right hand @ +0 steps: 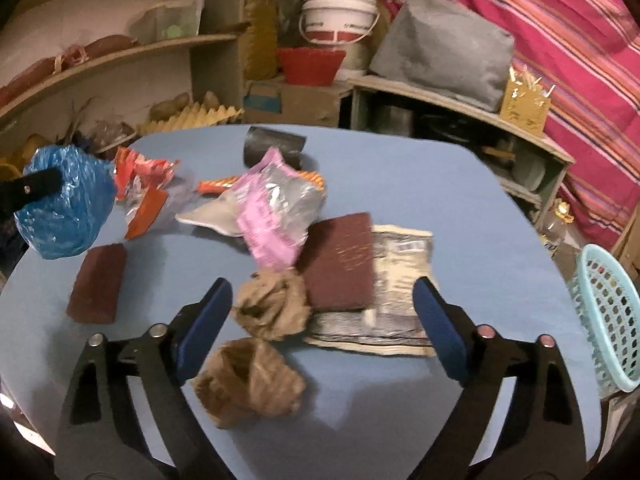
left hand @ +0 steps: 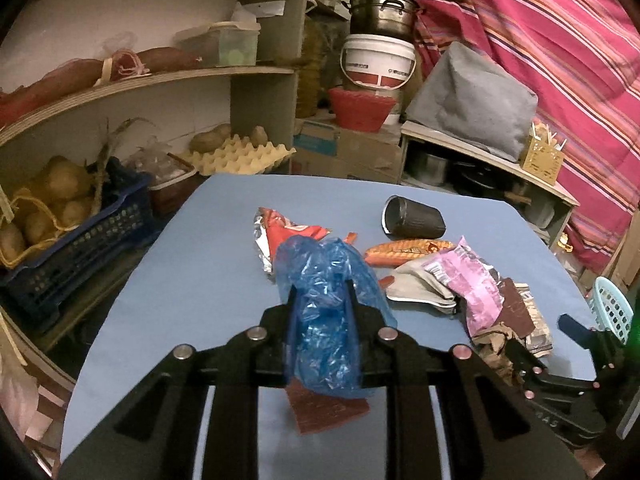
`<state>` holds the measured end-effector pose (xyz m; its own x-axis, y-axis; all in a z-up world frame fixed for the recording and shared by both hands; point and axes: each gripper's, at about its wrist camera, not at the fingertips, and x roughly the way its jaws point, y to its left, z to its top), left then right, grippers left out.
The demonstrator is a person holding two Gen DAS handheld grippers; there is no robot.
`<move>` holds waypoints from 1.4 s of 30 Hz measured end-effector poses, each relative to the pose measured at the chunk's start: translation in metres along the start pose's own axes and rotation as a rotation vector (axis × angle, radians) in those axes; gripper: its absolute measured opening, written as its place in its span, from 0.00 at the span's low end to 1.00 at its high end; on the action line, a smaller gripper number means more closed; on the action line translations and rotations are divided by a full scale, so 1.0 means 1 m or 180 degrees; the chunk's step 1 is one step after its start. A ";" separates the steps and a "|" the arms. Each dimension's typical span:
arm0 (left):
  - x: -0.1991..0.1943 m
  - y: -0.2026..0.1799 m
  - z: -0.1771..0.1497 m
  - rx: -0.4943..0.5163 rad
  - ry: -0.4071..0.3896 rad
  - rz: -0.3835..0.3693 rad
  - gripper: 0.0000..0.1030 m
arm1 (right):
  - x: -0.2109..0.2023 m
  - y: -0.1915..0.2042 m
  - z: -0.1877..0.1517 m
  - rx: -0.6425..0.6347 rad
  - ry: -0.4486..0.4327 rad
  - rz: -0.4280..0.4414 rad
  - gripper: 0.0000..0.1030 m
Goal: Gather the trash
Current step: 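Close the right tool on the crumpled brown paper and lift it, then carry both held items to the light blue basket and open the left tool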
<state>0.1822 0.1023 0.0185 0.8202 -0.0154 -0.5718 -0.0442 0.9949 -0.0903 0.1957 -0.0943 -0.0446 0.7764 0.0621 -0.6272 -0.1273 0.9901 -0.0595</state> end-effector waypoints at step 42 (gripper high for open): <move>-0.025 -0.123 0.012 0.0395 -0.0280 -0.0317 0.20 | -0.071 -0.148 0.003 0.0556 -0.0366 -0.0002 0.37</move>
<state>0.1743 -0.0181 0.0540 0.8640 -0.1111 -0.4911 0.1059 0.9936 -0.0385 0.1618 -0.2450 0.0109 0.8431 0.0656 -0.5337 -0.0256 0.9963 0.0820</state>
